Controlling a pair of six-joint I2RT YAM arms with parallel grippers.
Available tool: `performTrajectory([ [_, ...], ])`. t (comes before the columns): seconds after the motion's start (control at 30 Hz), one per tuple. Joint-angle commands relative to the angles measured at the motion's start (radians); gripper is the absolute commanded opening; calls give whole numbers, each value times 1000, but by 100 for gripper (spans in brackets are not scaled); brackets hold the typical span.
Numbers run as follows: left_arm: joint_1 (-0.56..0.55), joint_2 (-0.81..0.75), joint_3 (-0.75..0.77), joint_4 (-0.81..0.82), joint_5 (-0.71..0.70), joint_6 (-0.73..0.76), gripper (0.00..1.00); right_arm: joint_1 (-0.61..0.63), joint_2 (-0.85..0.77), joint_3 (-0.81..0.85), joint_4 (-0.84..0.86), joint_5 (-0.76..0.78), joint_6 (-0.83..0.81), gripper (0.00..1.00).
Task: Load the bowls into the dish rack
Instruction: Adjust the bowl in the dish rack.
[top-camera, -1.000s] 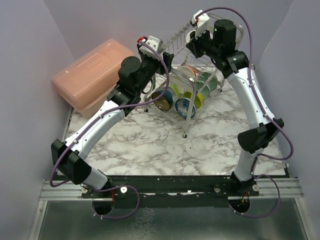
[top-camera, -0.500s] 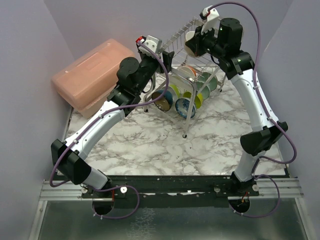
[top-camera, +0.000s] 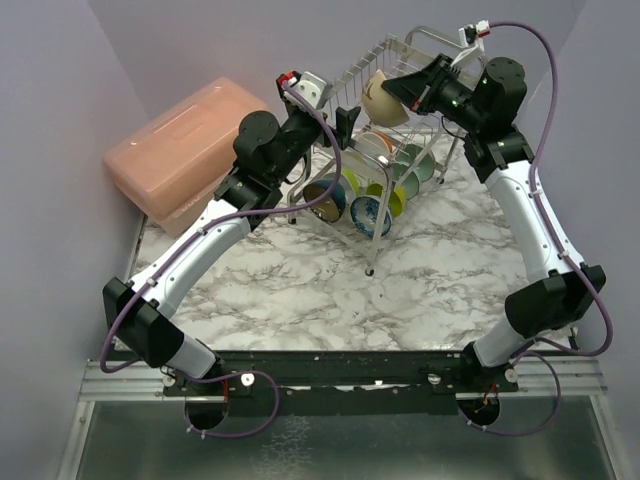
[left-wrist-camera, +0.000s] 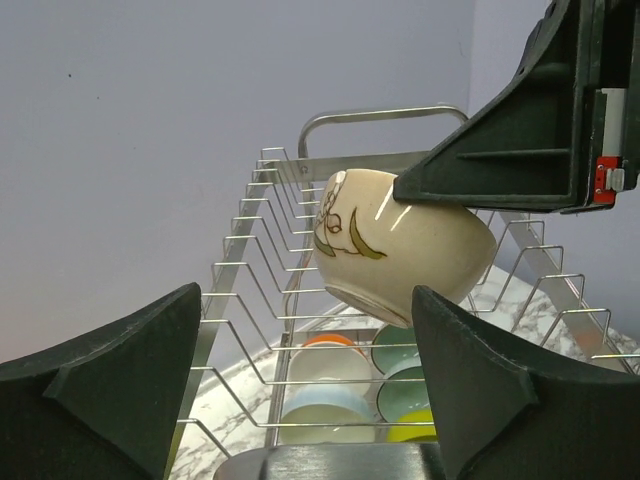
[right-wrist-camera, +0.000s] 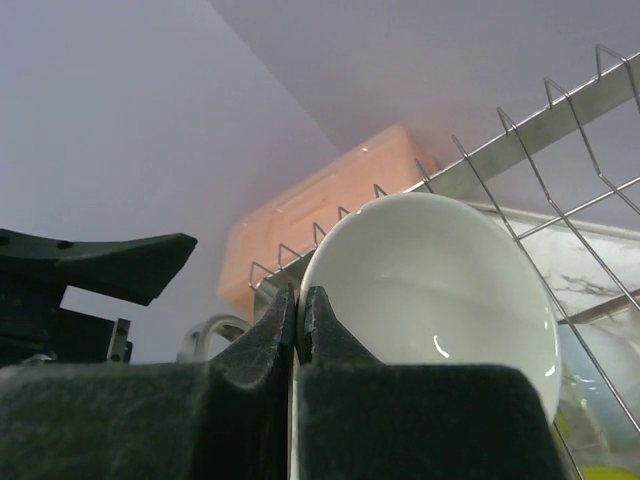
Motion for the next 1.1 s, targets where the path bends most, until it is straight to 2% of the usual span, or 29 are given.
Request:
performTrajectory([
  [0.0, 7, 10, 39, -27, 42, -4, 87, -35, -51, -72, 350, -130, 293, 1],
  [0.1, 13, 12, 39, -31, 54, -29, 87, -57, -42, -118, 433, -172, 414, 1],
  [0.53, 21, 62, 110, -51, 122, -63, 84, -87, 8, -245, 632, -238, 710, 0],
  [0.8, 21, 90, 159, -51, 124, -54, 83, -88, 51, -228, 528, -256, 708, 0],
  [1.07, 21, 146, 233, -87, 156, -76, 71, -93, 82, -265, 510, -252, 733, 0],
])
